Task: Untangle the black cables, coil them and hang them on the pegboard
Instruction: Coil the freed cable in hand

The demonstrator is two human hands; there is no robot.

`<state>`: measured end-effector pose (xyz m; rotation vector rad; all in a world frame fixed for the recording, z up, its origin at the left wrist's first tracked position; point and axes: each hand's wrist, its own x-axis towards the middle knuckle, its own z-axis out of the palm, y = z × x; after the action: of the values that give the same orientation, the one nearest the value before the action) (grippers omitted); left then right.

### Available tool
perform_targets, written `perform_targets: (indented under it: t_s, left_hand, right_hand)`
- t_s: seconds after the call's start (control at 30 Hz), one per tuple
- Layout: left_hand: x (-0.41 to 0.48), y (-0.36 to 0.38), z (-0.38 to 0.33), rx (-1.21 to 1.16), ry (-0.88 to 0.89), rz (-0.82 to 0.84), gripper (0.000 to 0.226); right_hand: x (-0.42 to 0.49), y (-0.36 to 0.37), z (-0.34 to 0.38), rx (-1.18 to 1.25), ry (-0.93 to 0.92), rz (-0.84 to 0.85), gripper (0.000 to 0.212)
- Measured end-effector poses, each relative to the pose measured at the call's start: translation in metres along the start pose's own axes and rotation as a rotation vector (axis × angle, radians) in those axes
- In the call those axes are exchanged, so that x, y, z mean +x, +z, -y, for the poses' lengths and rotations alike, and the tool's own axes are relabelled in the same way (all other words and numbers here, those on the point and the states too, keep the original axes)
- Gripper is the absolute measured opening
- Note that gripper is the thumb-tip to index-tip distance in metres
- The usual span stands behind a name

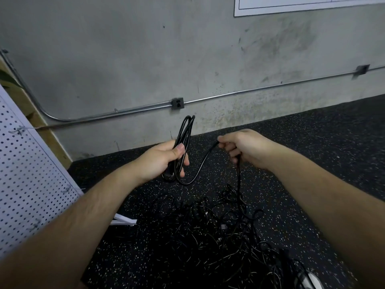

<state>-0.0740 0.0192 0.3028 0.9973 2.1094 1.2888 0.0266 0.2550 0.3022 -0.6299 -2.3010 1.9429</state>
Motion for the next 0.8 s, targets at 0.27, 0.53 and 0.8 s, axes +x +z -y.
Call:
perform_targets:
  t_s: [0.27, 0.53, 0.8]
  left_hand:
    - [0.009, 0.024, -0.001, 0.267, 0.013, -0.026, 0.027]
    - [0.01, 0.032, 0.0, 0.366, 0.032, -0.051, 0.028]
    - [0.009, 0.041, -0.004, 0.006, -0.024, 0.002, 0.045]
  right_hand:
    - [-0.012, 0.022, 0.028, 0.23, 0.093, 0.083, 0.026]
    - [-0.024, 0.026, 0.037, 0.477, 0.119, 0.235, 0.023]
    - [-0.025, 0.037, 0.043, 0.861, 0.063, 0.164, 0.017]
